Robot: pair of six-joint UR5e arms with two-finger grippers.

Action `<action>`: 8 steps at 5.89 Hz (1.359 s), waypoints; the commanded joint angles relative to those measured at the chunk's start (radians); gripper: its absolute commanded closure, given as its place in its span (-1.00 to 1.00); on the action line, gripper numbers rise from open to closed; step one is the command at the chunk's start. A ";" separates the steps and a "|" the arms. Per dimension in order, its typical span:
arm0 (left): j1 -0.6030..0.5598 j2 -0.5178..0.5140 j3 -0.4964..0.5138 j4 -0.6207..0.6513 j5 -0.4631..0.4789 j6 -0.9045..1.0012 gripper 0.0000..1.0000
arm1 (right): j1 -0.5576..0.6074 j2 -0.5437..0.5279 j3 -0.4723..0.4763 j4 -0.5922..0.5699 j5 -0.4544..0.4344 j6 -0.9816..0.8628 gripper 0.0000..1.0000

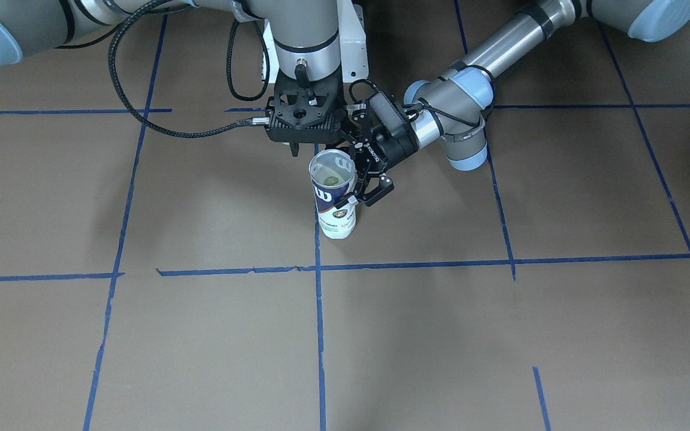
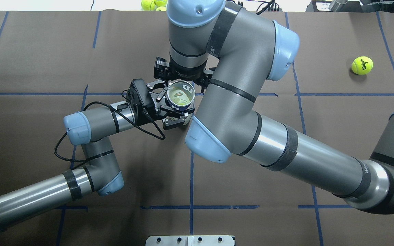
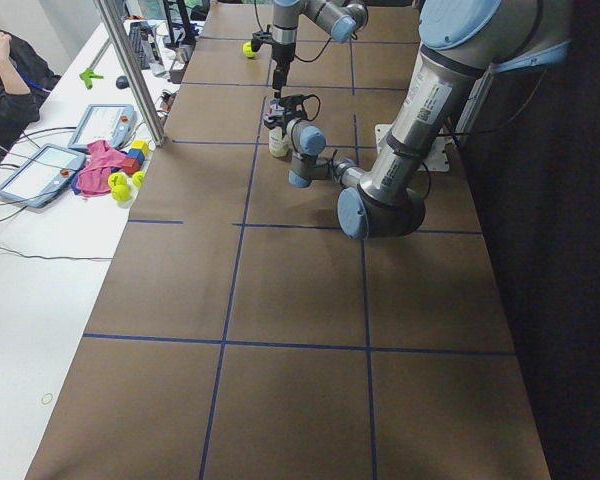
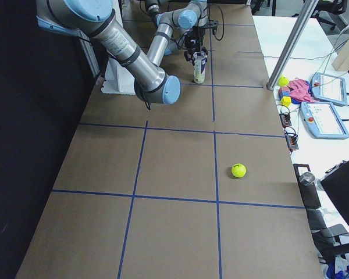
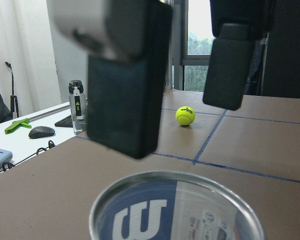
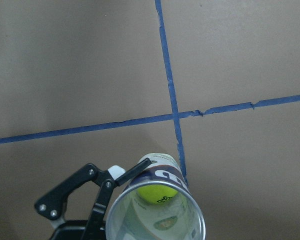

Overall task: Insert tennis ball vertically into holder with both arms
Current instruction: 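Open the right gripper to drop the ball into the tube, then move the right gripper back to the remaining tennis ball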

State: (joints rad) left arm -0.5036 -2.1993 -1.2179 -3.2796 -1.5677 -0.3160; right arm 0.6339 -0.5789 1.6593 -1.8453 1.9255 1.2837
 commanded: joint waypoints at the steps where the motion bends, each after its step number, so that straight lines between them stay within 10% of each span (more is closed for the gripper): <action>1: -0.003 0.001 -0.002 -0.002 0.002 0.000 -0.79 | 0.021 -0.028 0.002 0.003 0.006 -0.094 -0.99; 8: -0.013 0.012 -0.002 -0.012 0.005 -0.002 -0.79 | 0.430 -0.447 0.001 0.158 0.171 -0.895 -1.00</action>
State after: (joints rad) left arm -0.5169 -2.1876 -1.2195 -3.2918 -1.5631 -0.3172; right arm 0.9924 -0.9501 1.6621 -1.6958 2.0834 0.5536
